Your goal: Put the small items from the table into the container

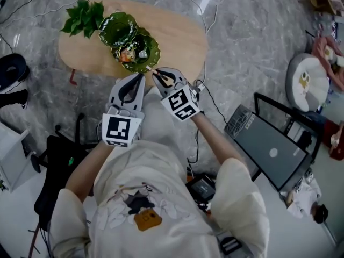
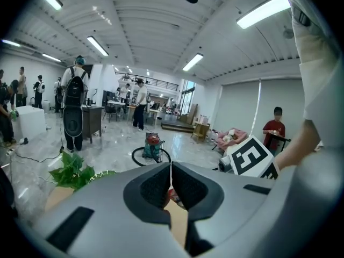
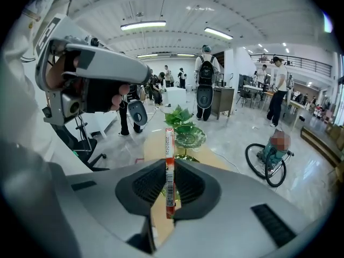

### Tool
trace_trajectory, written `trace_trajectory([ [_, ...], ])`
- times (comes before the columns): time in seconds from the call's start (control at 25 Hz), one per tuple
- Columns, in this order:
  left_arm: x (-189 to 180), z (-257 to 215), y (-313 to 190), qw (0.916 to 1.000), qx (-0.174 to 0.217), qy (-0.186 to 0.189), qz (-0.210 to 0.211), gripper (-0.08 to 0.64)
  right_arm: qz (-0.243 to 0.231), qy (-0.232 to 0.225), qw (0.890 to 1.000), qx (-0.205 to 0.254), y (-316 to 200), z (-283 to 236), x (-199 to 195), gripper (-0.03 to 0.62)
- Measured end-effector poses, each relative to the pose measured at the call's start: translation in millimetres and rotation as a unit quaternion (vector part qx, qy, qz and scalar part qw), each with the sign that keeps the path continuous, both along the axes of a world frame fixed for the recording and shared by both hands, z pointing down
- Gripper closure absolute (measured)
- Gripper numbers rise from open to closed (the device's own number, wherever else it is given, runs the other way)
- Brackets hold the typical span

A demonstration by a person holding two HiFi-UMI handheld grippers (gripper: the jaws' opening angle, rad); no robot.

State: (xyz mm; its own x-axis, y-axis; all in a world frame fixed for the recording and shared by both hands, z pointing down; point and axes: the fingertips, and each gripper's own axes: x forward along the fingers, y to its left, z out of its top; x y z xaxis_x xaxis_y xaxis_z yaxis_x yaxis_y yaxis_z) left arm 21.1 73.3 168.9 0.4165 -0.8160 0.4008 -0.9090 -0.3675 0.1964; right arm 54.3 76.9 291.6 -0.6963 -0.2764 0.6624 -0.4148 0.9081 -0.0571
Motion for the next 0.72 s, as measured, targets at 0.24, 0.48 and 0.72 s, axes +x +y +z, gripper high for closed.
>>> trace_trajectory([
  [0.24, -31.8, -8.6, 7.1, 1.0000, 0.000, 0.008, -0.003, 0.551, -0.008, 0.002, 1.000, -0.002, 5.6, -9.1, -41.3, 0.545],
  [0.48, -76.8, 0.3, 6.7, 0.9998, -0.009, 0.013, -0.009, 0.551, 0.004, 0.008, 1.000, 0.004, -9.4, -11.3, -83.0, 0.545],
  [0.72, -113.3, 13.9, -0.2, 0.9996, -0.022, 0.014, -0.010, 0.551, 0.026, 0.014, 1.000, 0.003, -35.4, -3.1, -112.0, 0.545],
])
